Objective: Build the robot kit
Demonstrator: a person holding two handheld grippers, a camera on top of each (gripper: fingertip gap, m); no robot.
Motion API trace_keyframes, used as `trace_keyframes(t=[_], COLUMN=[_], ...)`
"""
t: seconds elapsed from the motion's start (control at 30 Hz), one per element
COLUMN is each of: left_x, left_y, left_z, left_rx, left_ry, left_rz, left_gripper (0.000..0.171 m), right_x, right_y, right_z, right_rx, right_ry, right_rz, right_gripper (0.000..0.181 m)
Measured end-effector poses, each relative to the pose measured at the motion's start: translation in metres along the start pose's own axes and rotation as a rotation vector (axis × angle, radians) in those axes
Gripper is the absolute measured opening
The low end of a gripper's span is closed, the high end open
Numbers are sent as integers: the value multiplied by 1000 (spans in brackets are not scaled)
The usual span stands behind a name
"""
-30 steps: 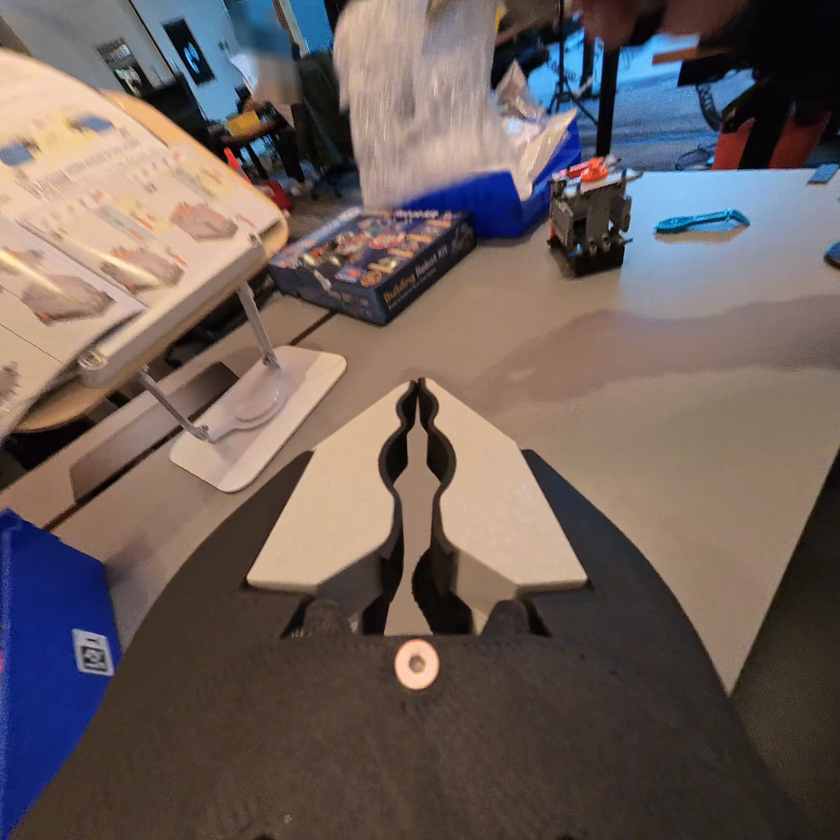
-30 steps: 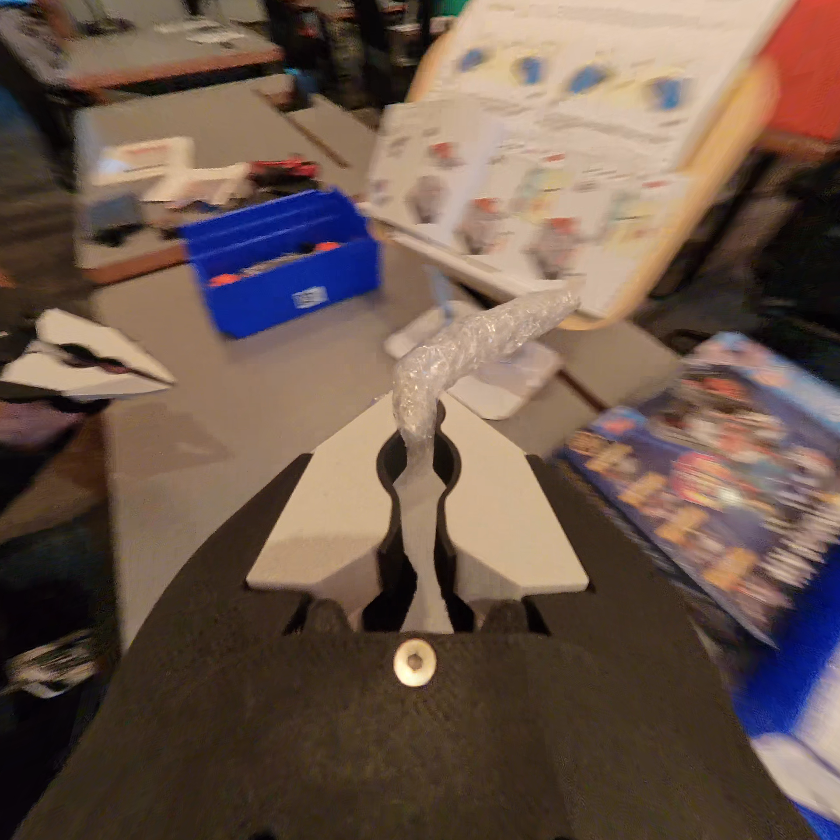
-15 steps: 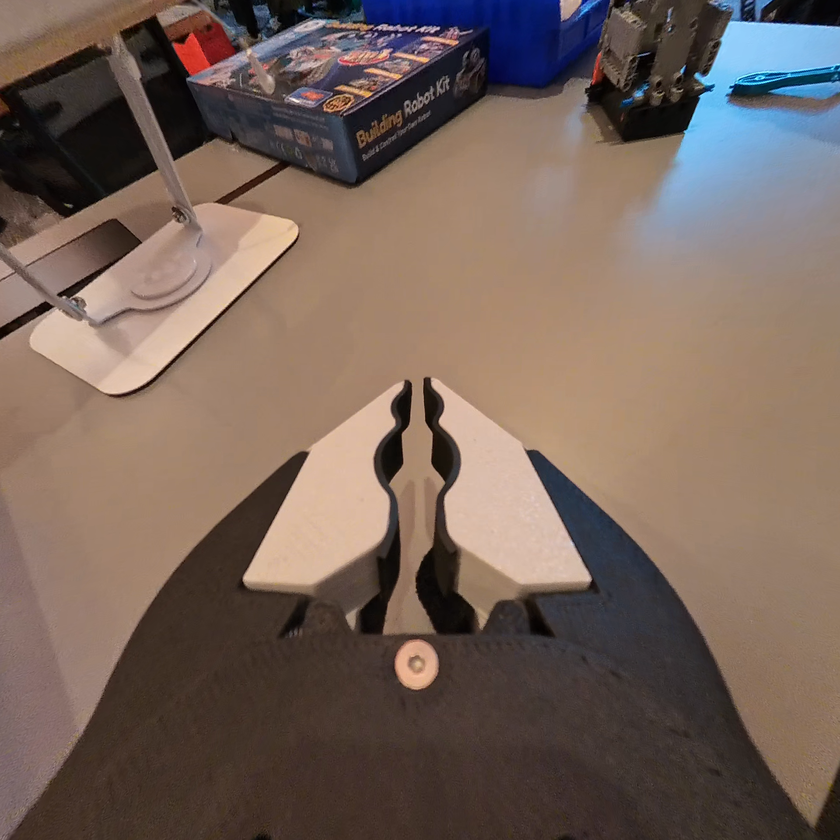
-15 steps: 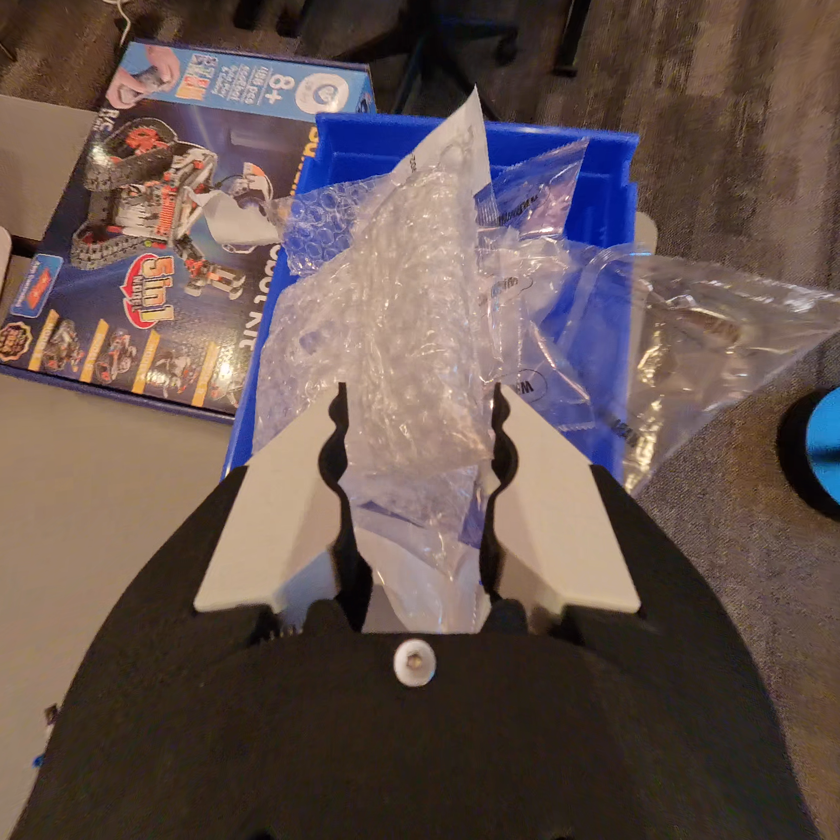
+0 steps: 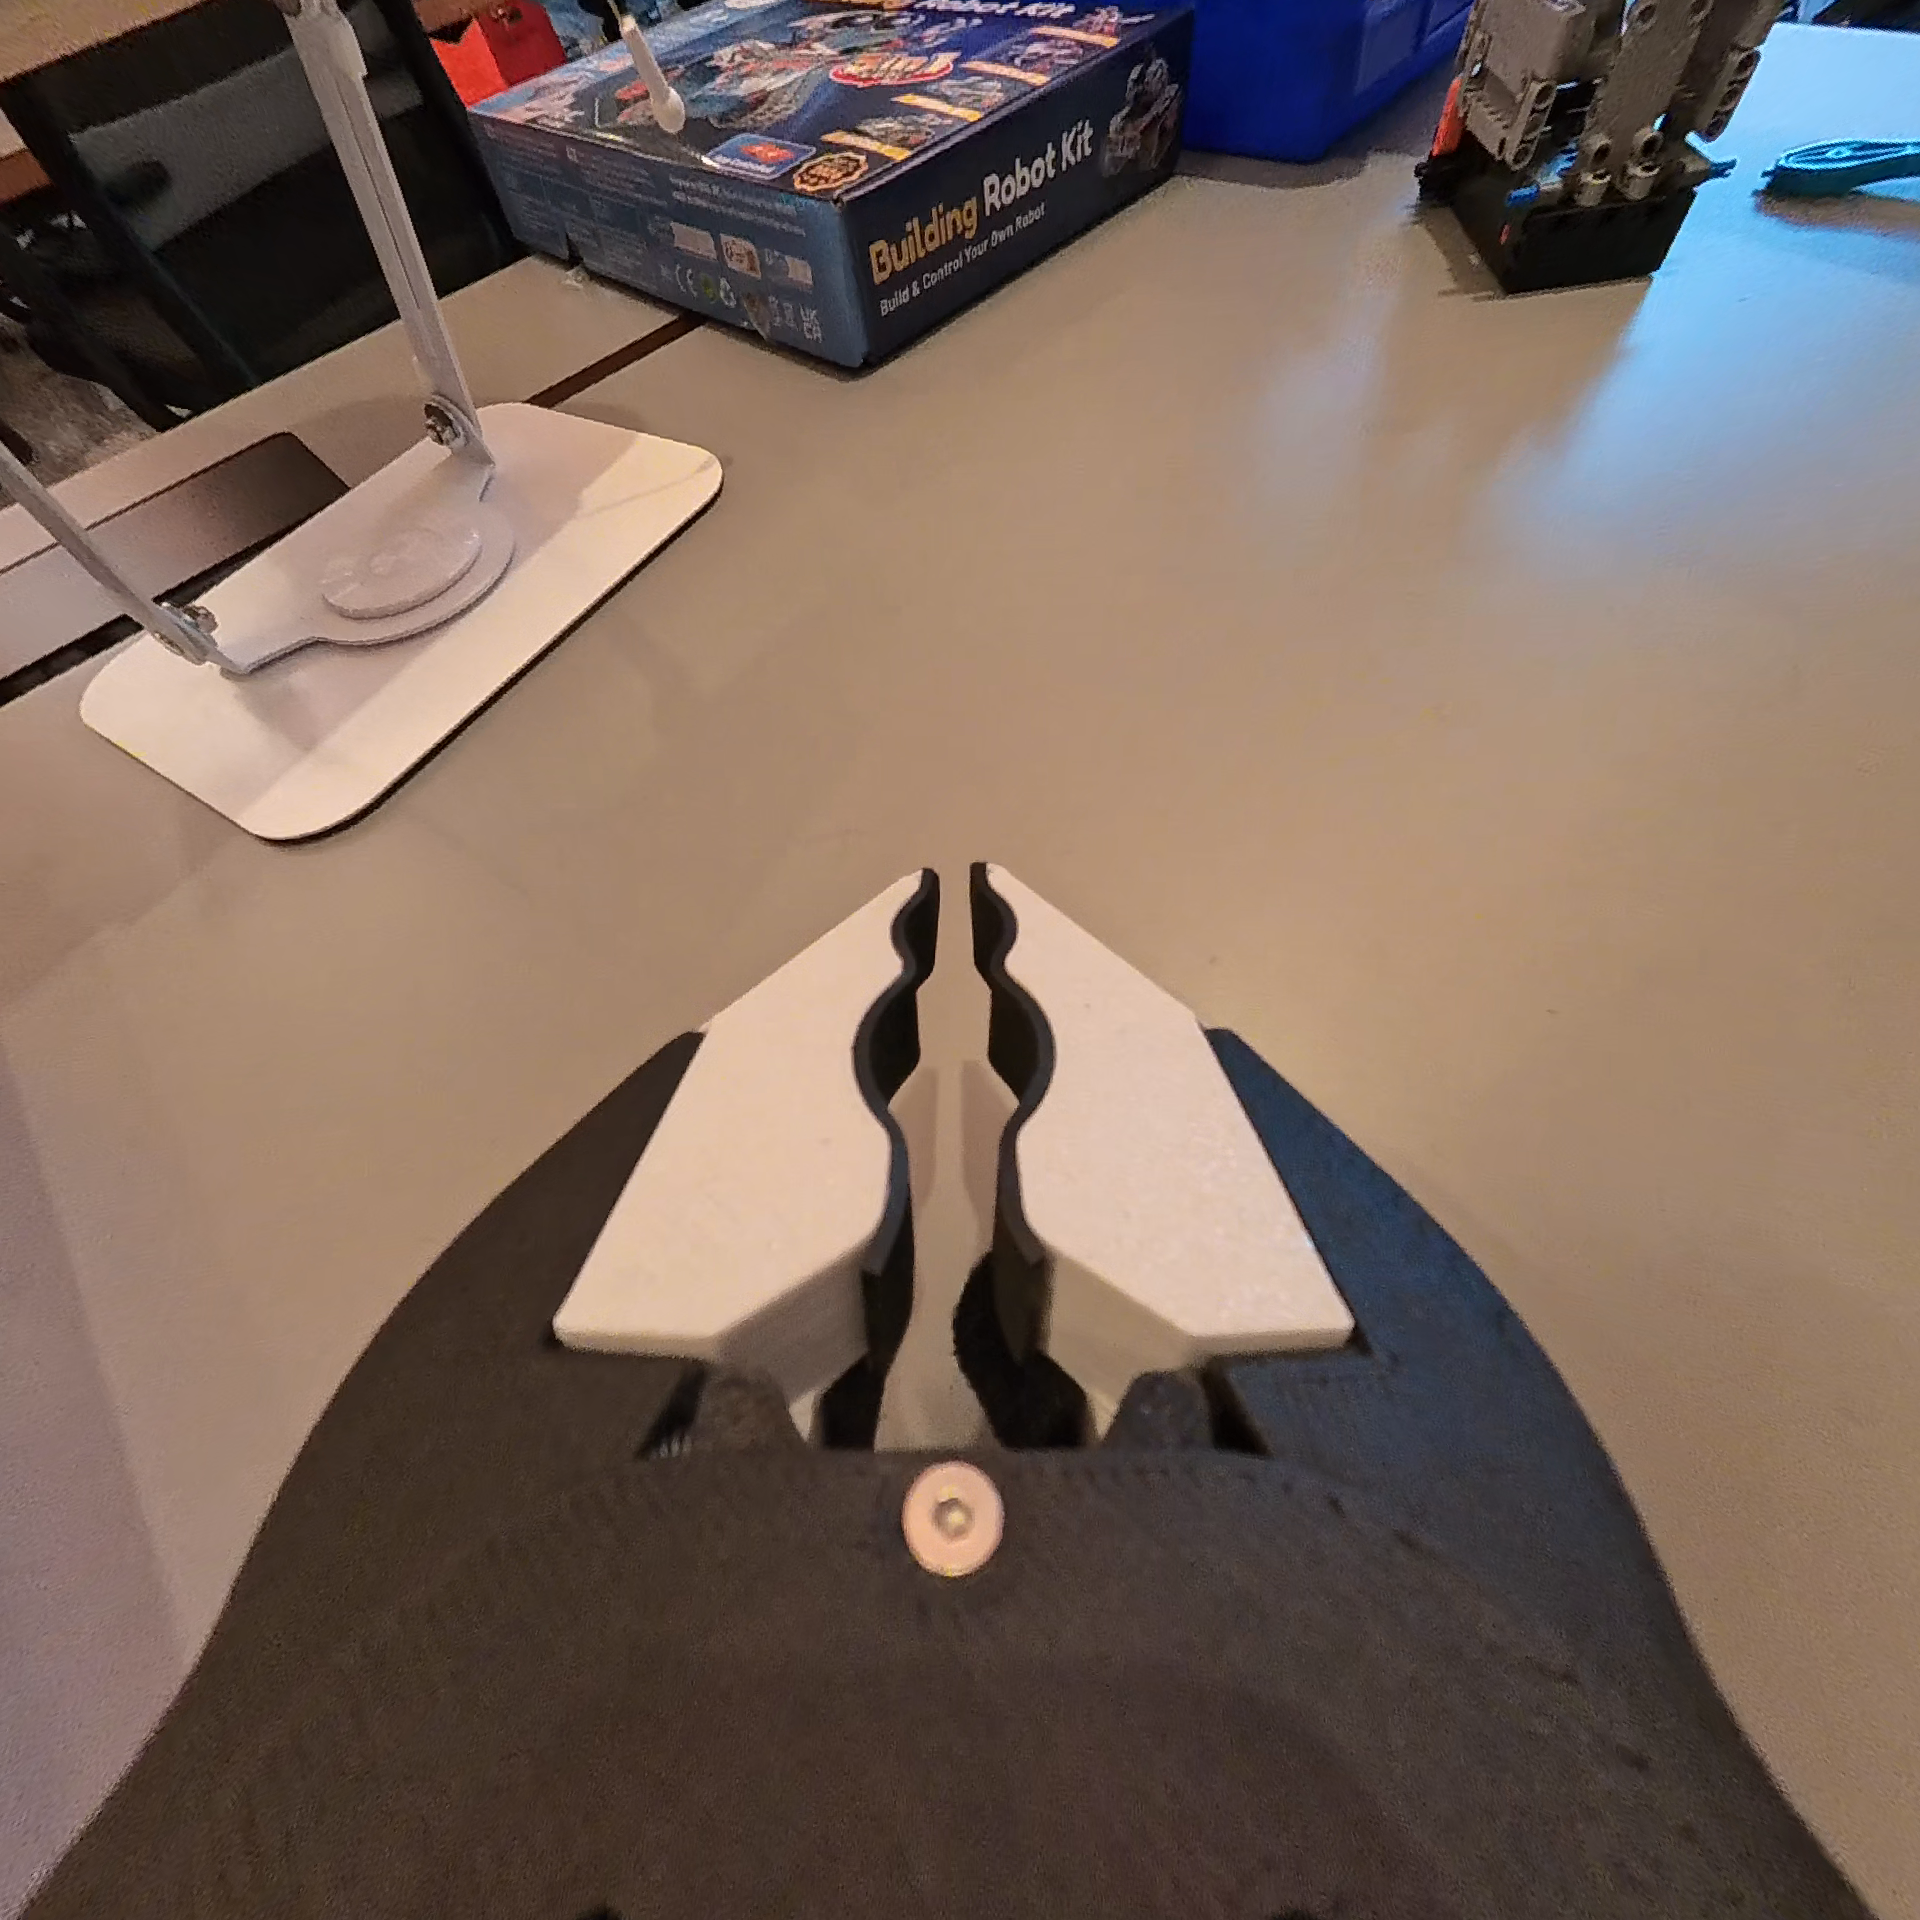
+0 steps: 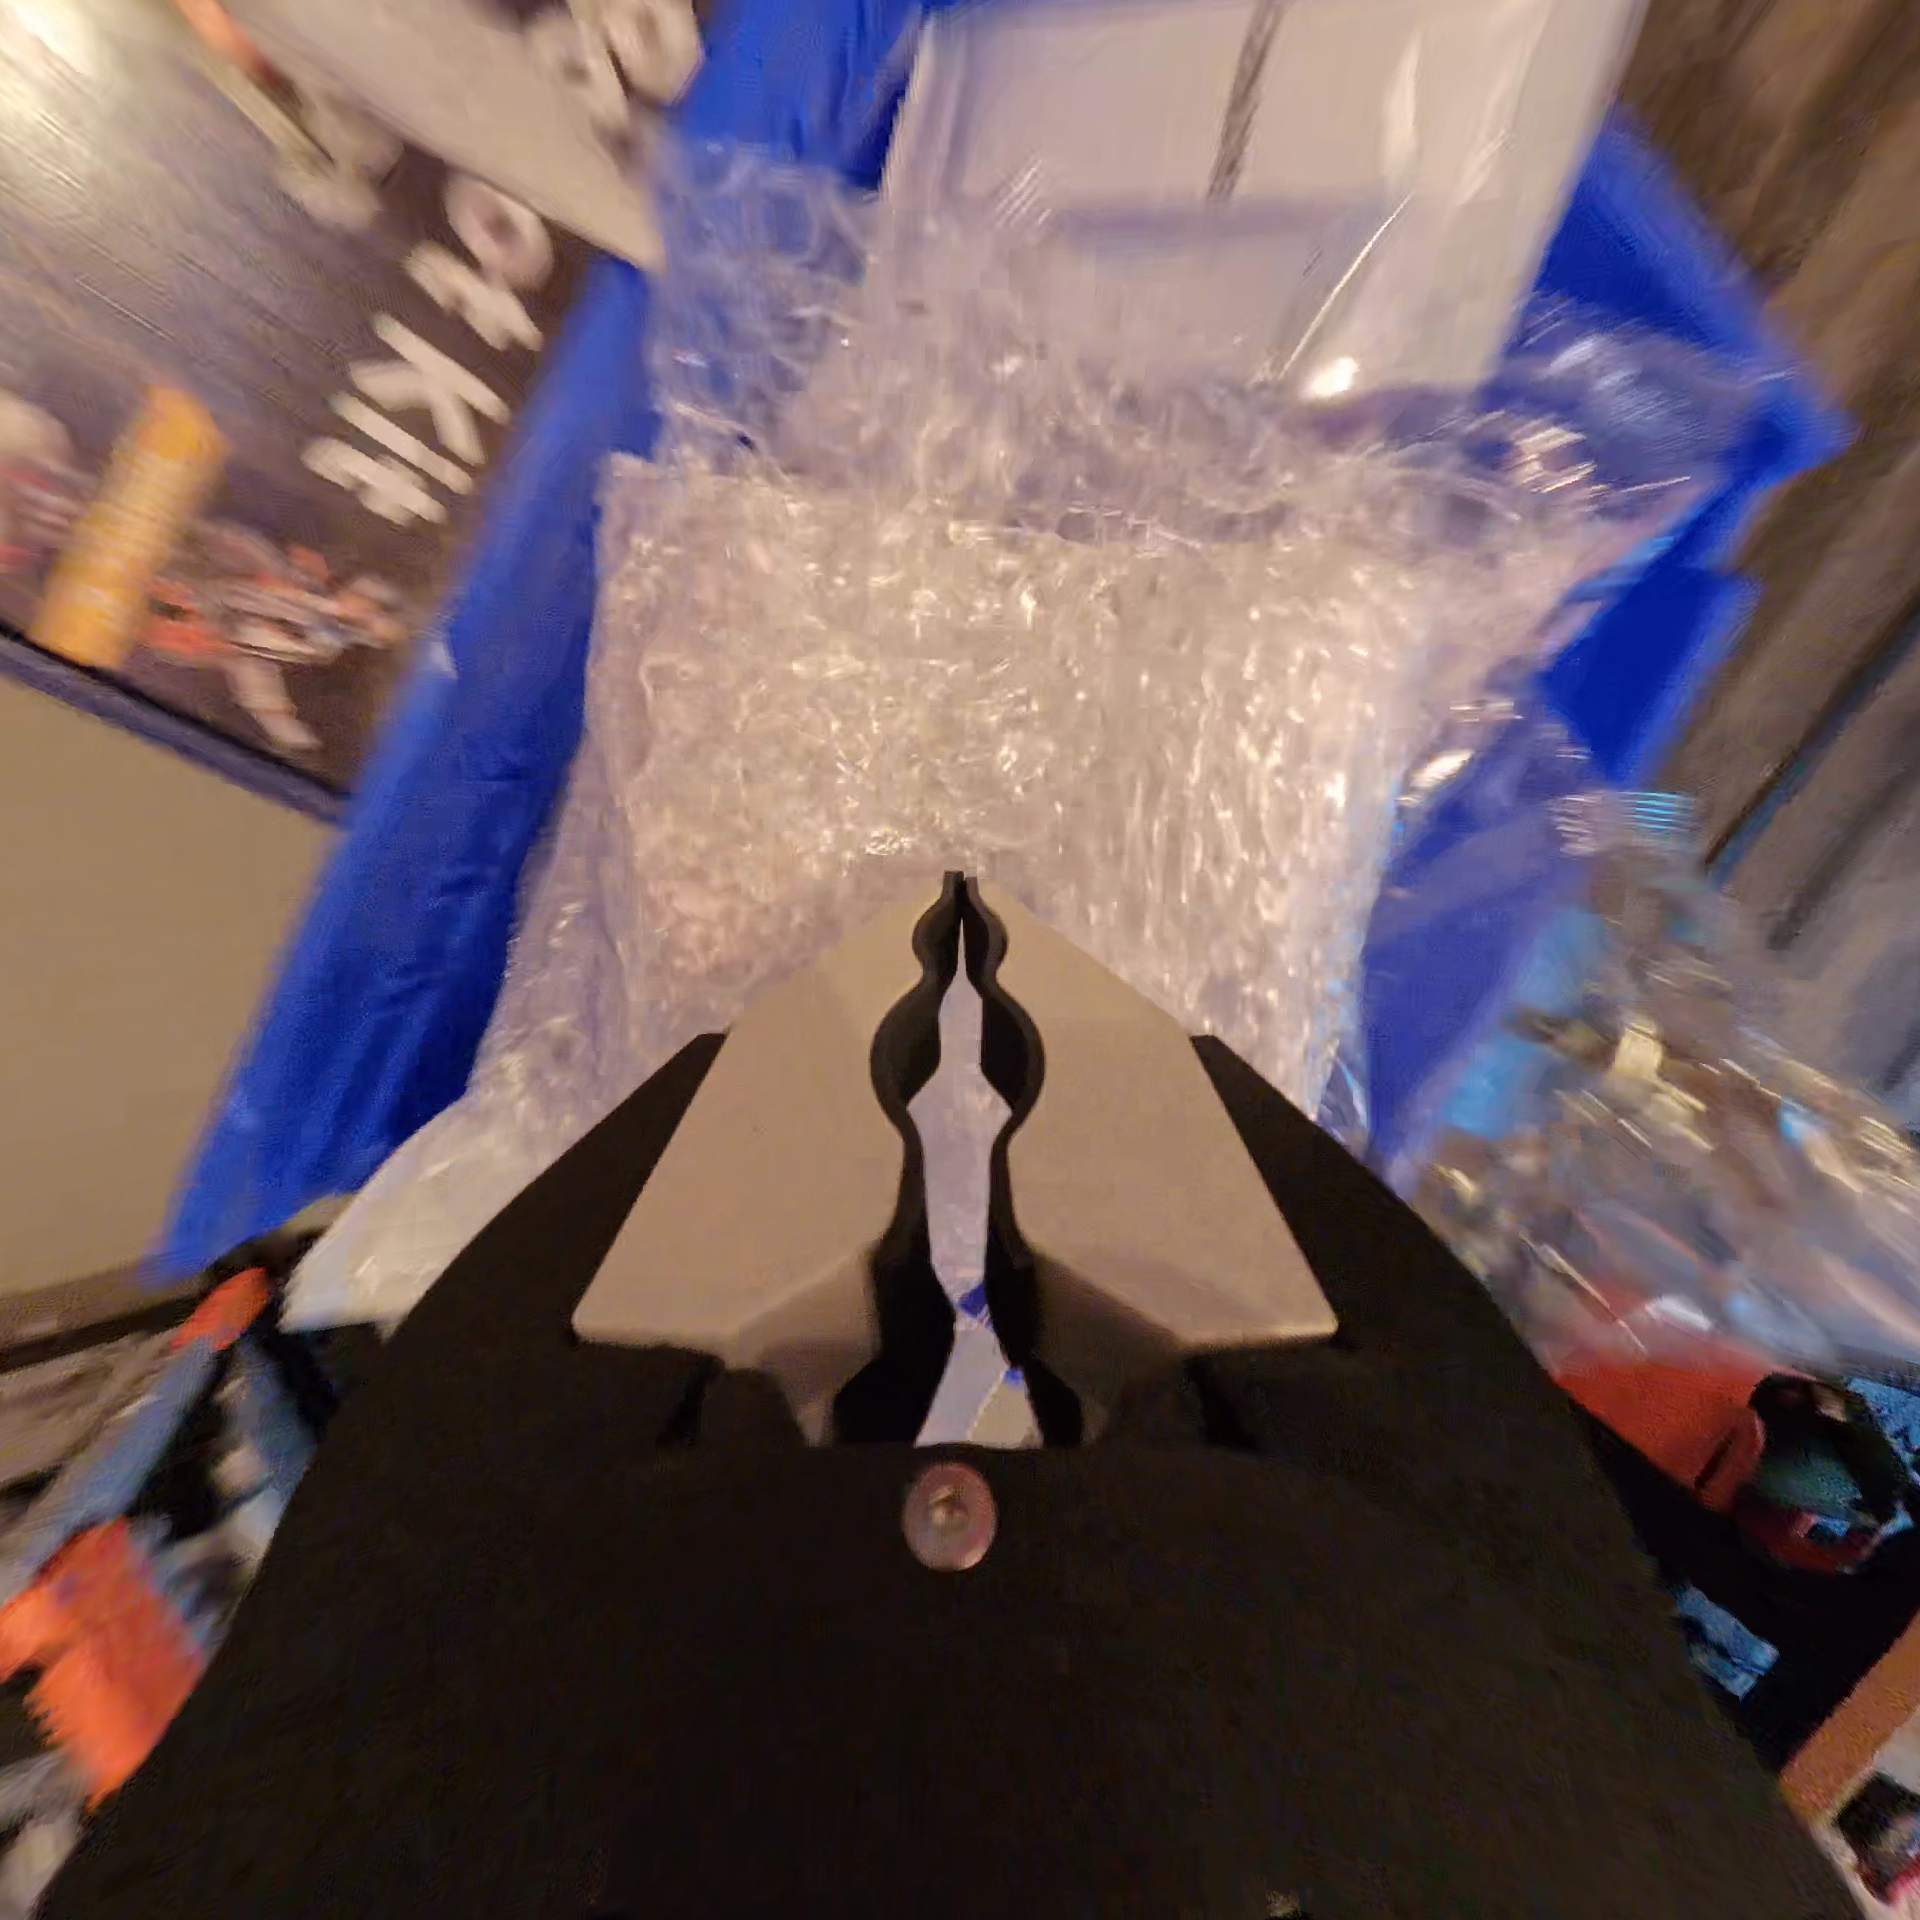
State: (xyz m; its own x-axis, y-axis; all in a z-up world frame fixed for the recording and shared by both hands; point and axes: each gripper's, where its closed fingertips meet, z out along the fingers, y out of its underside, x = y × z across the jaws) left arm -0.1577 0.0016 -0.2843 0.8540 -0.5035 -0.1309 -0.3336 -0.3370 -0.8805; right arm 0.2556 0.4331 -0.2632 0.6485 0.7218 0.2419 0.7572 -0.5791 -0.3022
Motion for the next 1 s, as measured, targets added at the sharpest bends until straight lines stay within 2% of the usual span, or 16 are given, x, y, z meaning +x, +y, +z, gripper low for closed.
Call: trace_keyframes(t=[0.07,0.1,0.2,0.27,0.33,0.4,0.43,0.5,0.57,0.63,0.7,0.77,0.83,0.9,0.93,1.0], left_x=[0,0,-1,-2,-2,-3,-2,-1,2,5,12,19,28,38,44,61], left_y=[2,2,4,3,1,0,-1,-3,-8,-12,-16,-16,-10,3,10,28], left_z=[3,4,9,10,7,4,3,-1,-8,-19,-36,-58,-81,-104,-115,-137], left_rx=[-11,-12,-29,-31,-18,-11,-9,-8,2,7,17,22,9,-17,-33,-73], left_ry=[0,2,0,-5,-10,-16,-18,-28,-29,-34,-24,-16,-7,11,18,53], left_rz=[2,2,7,10,9,9,11,23,31,49,60,80,89,78,78,82], left_gripper=[4,4,7,9,9,11,12,14,16,19,22,27,30,33,33,33], right_x=[-20,-26,-27,-19,-16,-16,-15,-16,-19,-15,-26,-55,-107,-176,-215,-292], right_y=[23,29,25,20,11,6,6,0,-2,-5,-4,6,28,65,85,125], right_z=[50,65,62,42,16,-8,-20,-44,-65,-95,-137,-188,-240,-276,-289,-304], right_rx=[-105,-126,-126,-109,-49,-11,-5,48,95,184,284,385,491,533,556,569], right_ry=[-108,-110,-89,-65,-85,-97,-81,-60,-105,-55,-1,58,68,-13,-71,-211], right_rz=[-7,-22,-48,-43,-15,-4,-17,-35,49,55,34,-25,-107,-185,-243,-368], right_gripper=[0,0,0,1,16,42,61,67,82,88,83,69,61,61,55,48])
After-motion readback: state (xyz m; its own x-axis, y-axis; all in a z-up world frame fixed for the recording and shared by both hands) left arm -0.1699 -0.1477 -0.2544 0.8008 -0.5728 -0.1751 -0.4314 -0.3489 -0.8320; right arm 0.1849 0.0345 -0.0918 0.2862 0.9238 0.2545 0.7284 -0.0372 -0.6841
